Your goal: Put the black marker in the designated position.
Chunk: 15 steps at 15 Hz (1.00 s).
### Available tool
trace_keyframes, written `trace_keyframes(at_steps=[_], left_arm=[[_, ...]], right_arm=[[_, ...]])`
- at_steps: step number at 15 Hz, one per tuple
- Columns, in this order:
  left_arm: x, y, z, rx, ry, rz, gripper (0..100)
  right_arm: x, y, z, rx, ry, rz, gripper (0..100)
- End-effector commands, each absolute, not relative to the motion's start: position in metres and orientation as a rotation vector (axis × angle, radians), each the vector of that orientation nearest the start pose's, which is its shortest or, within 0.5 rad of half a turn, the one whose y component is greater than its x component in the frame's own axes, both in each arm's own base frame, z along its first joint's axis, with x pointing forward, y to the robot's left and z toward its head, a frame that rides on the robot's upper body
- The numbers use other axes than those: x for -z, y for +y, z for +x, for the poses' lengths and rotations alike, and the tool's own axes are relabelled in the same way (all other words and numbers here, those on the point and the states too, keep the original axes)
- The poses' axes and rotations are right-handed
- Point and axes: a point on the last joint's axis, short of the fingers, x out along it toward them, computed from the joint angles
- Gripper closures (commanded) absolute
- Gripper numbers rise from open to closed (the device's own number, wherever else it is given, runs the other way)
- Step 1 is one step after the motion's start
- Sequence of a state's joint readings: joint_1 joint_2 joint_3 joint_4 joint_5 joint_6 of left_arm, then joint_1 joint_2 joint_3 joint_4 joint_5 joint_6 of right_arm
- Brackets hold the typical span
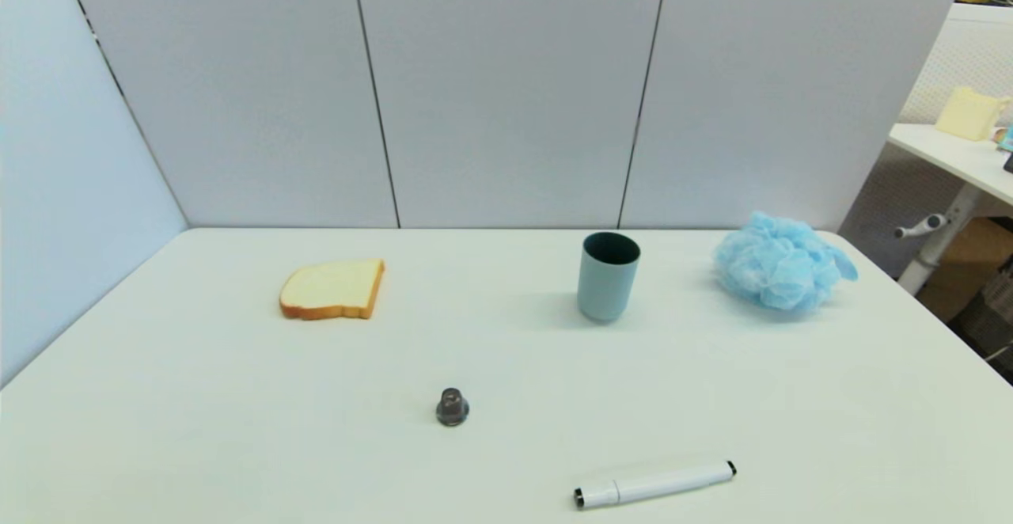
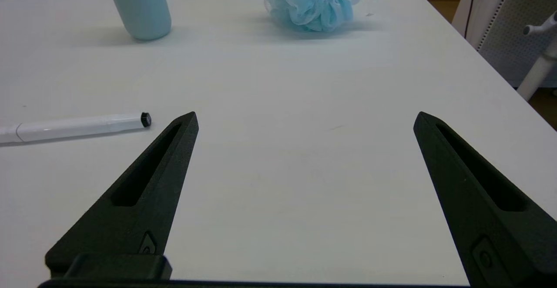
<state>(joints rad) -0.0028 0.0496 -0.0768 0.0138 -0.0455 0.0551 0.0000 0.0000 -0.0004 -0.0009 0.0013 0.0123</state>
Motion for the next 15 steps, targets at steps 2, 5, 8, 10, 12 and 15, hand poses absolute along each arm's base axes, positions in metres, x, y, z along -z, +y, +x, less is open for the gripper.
trace_keyframes(at_steps=[2,5,8,10,12,15], left_arm=[[-0.206,-0.007,0.022,0.358,0.21,0.421,0],[-0.246,-0.032,0.101,0.663,0.32,0.593,0],[-0.239,-0.085,0.163,0.971,0.408,0.625,0],[-0.227,-0.129,0.188,1.108,0.422,0.662,0],[-0.21,-0.173,0.204,1.206,0.372,0.691,0],[-0.177,-0.232,0.211,1.319,0.298,0.708,0]], right_arm=[[-0.076,0.0,-0.023,-0.002,-0.002,0.012,0],[-0.076,0.0,-0.023,-0.002,-0.002,0.012,0],[-0.076,0.0,-0.023,-0.002,-0.002,0.012,0],[-0.076,0.0,-0.023,-0.002,-0.002,0.012,0],[-0.076,0.0,-0.023,-0.002,-0.002,0.012,0],[-0.076,0.0,-0.023,-0.002,-0.002,0.012,0]])
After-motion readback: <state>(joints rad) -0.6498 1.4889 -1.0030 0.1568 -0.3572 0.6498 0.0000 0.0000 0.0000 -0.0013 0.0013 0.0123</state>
